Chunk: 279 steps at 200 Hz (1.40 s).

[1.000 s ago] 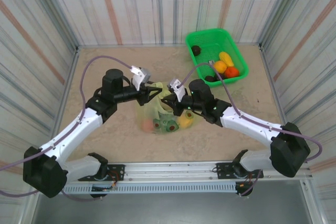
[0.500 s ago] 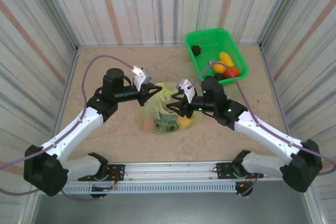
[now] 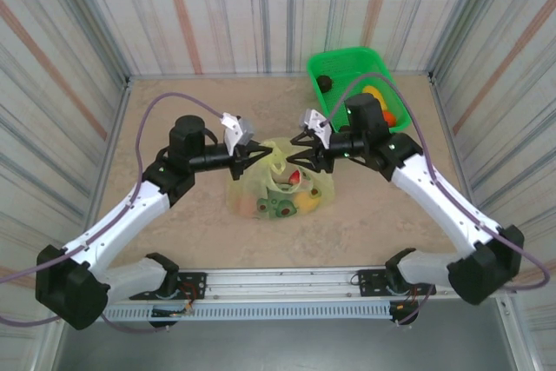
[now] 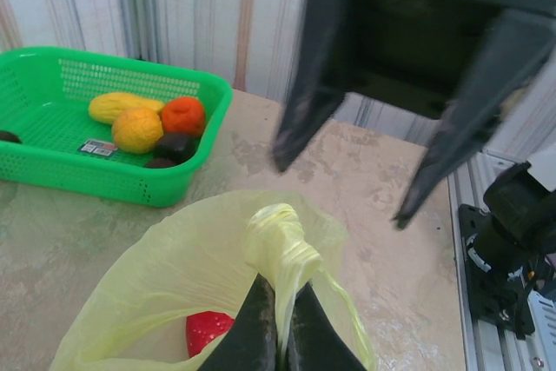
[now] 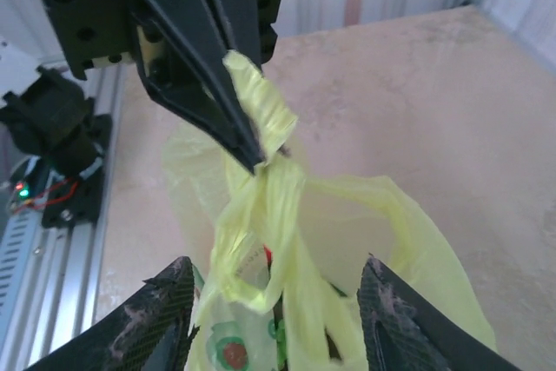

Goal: Place the fake fruits into the plastic bag and tie a complex knot

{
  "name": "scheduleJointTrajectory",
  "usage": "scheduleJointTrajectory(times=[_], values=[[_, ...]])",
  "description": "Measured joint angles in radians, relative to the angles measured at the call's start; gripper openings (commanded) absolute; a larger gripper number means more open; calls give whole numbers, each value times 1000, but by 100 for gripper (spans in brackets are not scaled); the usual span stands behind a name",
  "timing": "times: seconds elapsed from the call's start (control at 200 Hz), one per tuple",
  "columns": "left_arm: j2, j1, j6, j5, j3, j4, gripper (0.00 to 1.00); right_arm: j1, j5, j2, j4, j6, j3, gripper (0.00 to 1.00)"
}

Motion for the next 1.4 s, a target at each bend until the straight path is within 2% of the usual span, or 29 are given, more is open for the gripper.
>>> scheduleJointTrajectory(times=[0.15,0.411,0.696,0.932,1.187,1.247,1.398], values=[[-1,-1,22,12,-1,-5,0,5,-98,96,-75,-93,55,54],[0,-1,29,34,-1,-5,0,14,-161,185,-134,-167,124,44],[0,-1,32,50,-1,-5,0,58,-161,279,-208,-219,203,32],[0,-1,45,51,-1,-11,0,66,-126,299,-257,-246,218,15],[0,-8,54,49,-1,-19,0,74,-97,300,-266,-246,225,12],[0,-8,54,49,-1,-20,0,79,-92,304,-274,-246,232,7],[0,-8,54,42,-1,-34,0,88,-74,317,-291,-245,248,0]])
